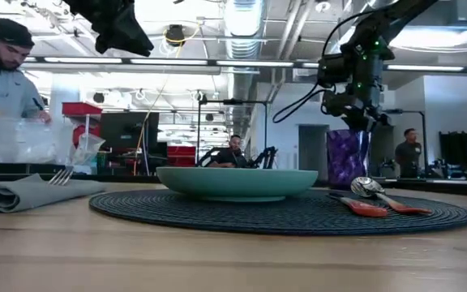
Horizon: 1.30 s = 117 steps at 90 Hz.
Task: Set table place
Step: Put the purple cup to the top right of the table mat, then return to Home Position
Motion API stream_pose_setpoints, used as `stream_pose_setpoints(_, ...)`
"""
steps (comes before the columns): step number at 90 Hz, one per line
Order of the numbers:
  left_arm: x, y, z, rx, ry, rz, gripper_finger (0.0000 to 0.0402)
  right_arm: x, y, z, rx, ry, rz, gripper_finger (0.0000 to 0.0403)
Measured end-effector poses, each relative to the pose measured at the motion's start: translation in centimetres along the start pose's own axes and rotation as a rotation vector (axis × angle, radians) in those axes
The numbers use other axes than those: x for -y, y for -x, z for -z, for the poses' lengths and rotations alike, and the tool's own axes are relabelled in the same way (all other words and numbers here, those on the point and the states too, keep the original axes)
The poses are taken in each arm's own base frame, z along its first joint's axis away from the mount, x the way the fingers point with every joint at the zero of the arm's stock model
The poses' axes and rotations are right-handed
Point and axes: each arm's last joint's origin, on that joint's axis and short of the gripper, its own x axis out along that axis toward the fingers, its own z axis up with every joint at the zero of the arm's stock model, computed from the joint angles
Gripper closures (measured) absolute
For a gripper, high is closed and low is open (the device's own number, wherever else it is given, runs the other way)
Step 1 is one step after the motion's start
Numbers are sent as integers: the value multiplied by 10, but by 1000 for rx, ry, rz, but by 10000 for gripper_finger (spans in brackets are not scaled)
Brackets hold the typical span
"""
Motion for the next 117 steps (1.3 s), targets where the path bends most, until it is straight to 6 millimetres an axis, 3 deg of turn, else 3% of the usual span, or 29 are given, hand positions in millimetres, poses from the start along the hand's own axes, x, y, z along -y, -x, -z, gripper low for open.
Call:
stream_pose_setpoints(26,0,0,1,-7,0,-1,297,0,3,8,-58,16,-16,338)
stream_pose_setpoints(51,0,0,1,-8,2,-2,297,-2,6,6,-52,-36,-98,241)
stream_pose_setpoints(67,0,0,2,-29,9,21,297,-2,32,0,56,-32,-114,196)
stream_pose_setpoints(76,5,9,-6,72,15,118,297,-4,65,5,138,4,-169,190)
stream_pose_setpoints(88,-1,54,-14,323,16,106,297,-10,122,45,311,221,-290,197)
stream_pose_setpoints(97,-16,87,21,330,139,21,297,-12,147,93,531,295,-416,210)
stream_pose_setpoints(106,-27,104,65,360,317,73,297,-9,141,136,737,214,-499,229)
stream_pose_setpoints(117,-34,91,111,412,445,119,298,-7,105,165,925,69,-669,253)
